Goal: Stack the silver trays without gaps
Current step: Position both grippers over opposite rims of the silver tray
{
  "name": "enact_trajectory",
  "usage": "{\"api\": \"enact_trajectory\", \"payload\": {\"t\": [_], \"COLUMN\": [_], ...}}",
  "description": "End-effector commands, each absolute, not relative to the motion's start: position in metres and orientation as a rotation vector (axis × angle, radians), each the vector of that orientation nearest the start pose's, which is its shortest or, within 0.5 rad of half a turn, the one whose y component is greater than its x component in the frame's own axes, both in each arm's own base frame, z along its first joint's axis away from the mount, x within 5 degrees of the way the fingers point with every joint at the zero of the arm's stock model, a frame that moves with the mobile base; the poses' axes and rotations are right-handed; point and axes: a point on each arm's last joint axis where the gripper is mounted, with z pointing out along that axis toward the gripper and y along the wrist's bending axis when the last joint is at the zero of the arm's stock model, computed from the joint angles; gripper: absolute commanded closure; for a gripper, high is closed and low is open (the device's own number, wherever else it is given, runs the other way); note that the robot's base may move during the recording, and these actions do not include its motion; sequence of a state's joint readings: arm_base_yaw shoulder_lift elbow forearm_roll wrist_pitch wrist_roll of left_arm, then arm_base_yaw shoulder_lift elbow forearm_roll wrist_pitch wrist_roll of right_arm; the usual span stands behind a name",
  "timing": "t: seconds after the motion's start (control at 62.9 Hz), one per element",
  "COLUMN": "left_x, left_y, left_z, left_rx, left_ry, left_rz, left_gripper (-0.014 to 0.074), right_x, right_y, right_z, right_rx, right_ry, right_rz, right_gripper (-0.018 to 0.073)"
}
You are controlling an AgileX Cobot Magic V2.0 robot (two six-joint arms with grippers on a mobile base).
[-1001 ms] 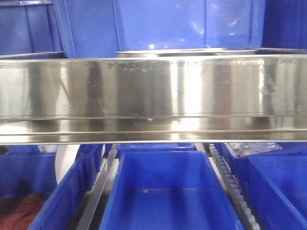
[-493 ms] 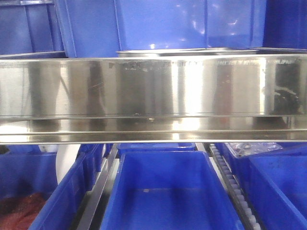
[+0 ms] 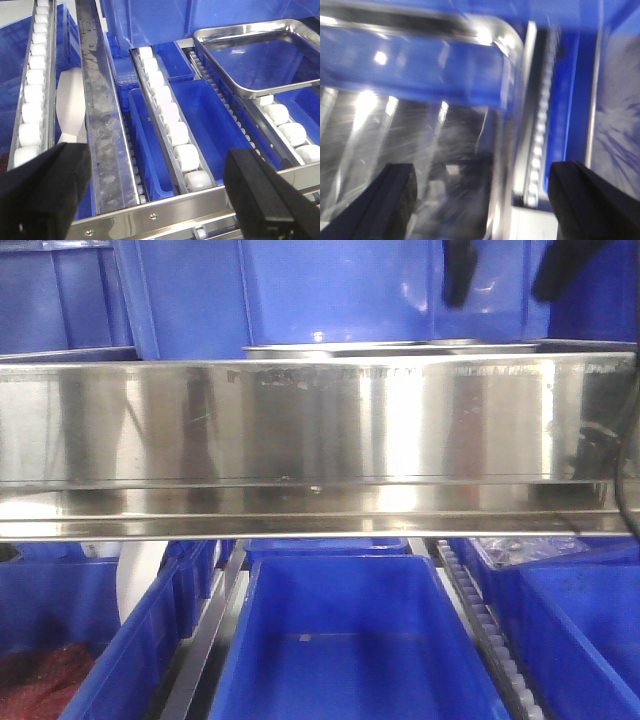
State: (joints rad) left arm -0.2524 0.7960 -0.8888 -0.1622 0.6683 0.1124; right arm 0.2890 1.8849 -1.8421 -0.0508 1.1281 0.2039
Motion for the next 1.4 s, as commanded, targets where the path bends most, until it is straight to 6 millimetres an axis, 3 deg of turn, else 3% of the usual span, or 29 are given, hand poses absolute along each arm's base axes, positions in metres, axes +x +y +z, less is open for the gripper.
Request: {"api": "enact_trajectory", "payload": {"t": [0.0, 0.286, 0.525, 0.668, 0.922, 1.081, 1.208, 1.383], "left_x": [0.146, 0.146, 0.151, 0.174, 0.231, 0.262, 0.289, 0.322], "left_y": [-0.049, -0.049, -0.052, -0.069, -0.126, -0.163, -0.183, -0.192], "left_z": [0.395, 0.395, 0.394, 0.397, 0.428, 0.435, 0.433, 0.426], "left_rx": [0.284, 0.284, 0.279, 0.382, 0.572, 0.652, 0.588, 0.346], "left_ry": [1.936, 1.936, 1.946, 2.036, 2.120, 2.235, 2.362, 2.479], "left_rz": [-0.297, -0.297, -0.321, -0.338, -0.419, -0.460, -0.421, -0.296], "left_gripper": [0.0141, 0.0141, 0.0141, 0.0141, 0.0141, 0.0141, 0.0141, 0.0141], "right_x": [0.399, 0.417, 0.420, 0.420, 0.419, 0.419, 0.419, 0.419], "right_y": [0.106, 0.112, 0.113, 0.113, 0.113, 0.113, 0.114, 0.114], "right_z": [0.357, 0.329, 0.326, 0.326, 0.326, 0.326, 0.326, 0.326], "right_rx": [-0.105, -0.109, -0.110, -0.109, -0.109, -0.107, -0.106, -0.106], "right_ry": [2.554, 2.583, 2.578, 2.580, 2.587, 2.588, 2.587, 2.582], "right_rz": [0.094, 0.096, 0.098, 0.098, 0.097, 0.104, 0.108, 0.111], "right_gripper": [-0.0063, -0.0063, -0.0063, -0.0063, -0.0063, -0.0063, -0.0063, -0.0063]}}
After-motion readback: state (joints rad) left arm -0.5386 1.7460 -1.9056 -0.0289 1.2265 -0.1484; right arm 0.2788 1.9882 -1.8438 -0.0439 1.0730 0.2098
